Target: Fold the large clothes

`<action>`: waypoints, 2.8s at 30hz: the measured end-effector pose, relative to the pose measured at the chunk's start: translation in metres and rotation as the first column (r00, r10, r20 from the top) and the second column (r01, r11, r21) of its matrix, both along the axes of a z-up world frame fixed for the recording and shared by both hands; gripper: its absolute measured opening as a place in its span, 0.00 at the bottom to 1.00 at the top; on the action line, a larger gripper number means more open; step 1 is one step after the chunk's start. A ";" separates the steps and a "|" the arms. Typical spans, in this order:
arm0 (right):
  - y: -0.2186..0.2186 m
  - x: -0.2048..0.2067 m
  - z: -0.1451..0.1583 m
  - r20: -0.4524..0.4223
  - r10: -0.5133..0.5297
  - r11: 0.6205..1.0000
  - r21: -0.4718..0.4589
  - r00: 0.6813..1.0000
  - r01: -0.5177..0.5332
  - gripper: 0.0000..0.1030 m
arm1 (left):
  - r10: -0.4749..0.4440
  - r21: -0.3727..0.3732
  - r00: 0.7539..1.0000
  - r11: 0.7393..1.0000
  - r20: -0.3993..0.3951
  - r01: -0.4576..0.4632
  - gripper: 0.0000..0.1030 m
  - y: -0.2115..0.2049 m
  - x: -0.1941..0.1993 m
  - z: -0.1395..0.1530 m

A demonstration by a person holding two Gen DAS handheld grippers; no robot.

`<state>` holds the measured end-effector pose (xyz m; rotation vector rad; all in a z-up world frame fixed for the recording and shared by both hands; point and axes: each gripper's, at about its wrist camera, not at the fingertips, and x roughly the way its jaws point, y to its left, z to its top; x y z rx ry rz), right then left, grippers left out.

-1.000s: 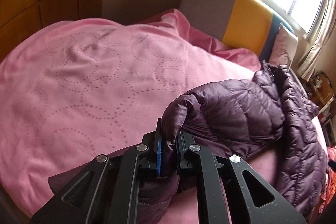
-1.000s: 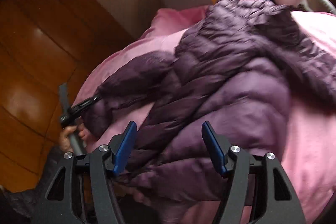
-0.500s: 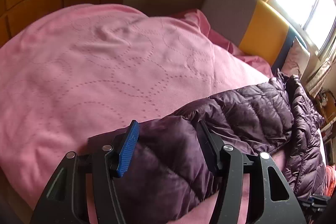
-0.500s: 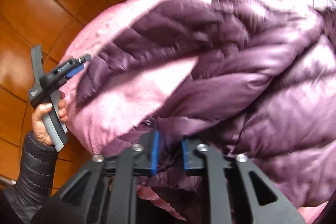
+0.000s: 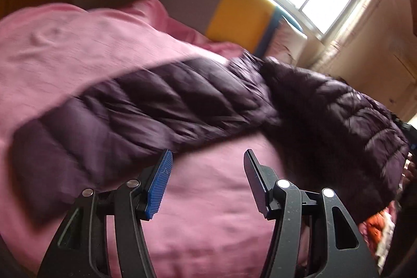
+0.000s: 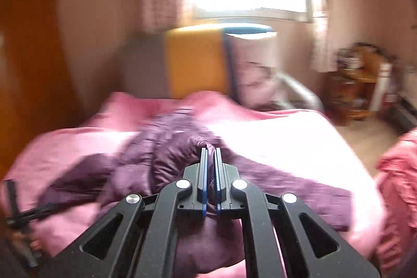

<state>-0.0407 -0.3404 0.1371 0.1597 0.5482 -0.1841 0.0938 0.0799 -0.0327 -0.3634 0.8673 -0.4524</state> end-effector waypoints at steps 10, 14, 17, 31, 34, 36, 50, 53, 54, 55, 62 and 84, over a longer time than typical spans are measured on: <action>-0.141 -0.005 -0.096 -0.256 -0.351 0.931 0.010 0.900 0.366 0.00 | -0.324 -0.132 0.937 0.942 -0.131 0.307 0.54 -0.151 0.000 -0.034; -0.152 -0.029 -0.118 -0.276 -0.268 0.945 0.112 0.923 0.308 0.32 | -0.343 -0.213 0.918 0.930 -0.199 0.301 0.65 -0.181 0.010 -0.050; -0.159 -0.035 -0.135 -0.270 -0.206 0.938 0.218 0.941 0.268 0.70 | -0.348 -0.275 0.912 0.918 -0.215 0.286 0.68 -0.194 0.015 -0.052; -0.104 -0.003 -0.200 -0.398 0.032 0.922 0.366 0.917 0.126 0.67 | -0.361 -0.183 0.926 0.923 -0.110 0.339 0.04 -0.168 0.016 -0.010; -0.059 -0.014 -0.194 -0.391 0.165 0.923 0.384 0.905 -0.002 0.63 | -0.308 -0.158 0.950 0.942 -0.056 0.296 0.03 -0.121 0.003 0.020; -0.026 -0.024 -0.190 -0.373 0.299 0.896 0.428 0.878 -0.123 0.62 | -0.252 -0.119 0.967 0.962 -0.029 0.247 0.03 -0.083 -0.010 0.038; 0.044 -0.052 -0.185 -0.326 0.494 0.802 0.528 0.806 -0.278 0.78 | 0.092 -0.059 0.981 0.993 -0.173 -0.104 0.22 0.076 -0.074 -0.006; 0.070 -0.047 -0.197 -0.351 0.507 0.807 0.513 0.787 -0.292 0.41 | 0.086 -0.073 0.982 0.992 -0.169 -0.099 0.23 0.071 -0.071 -0.010; 0.079 -0.046 -0.196 -0.359 0.502 0.819 0.491 0.787 -0.298 0.35 | 0.078 -0.082 0.982 0.992 -0.171 -0.093 0.23 0.070 -0.073 -0.011; 0.087 -0.037 -0.194 -0.360 0.494 0.831 0.463 0.792 -0.308 0.19 | 0.067 -0.096 0.982 0.992 -0.175 -0.085 0.23 0.064 -0.069 -0.011; 0.044 -0.061 -0.138 -0.254 0.331 0.909 0.345 0.909 -0.235 0.09 | 0.047 -0.228 0.996 0.972 -0.080 -0.064 0.59 0.074 -0.075 0.018; 0.082 -0.049 -0.194 -0.482 0.313 0.949 0.189 0.819 -0.252 0.29 | 0.111 -0.051 0.973 0.991 -0.202 -0.124 0.42 0.074 -0.096 -0.029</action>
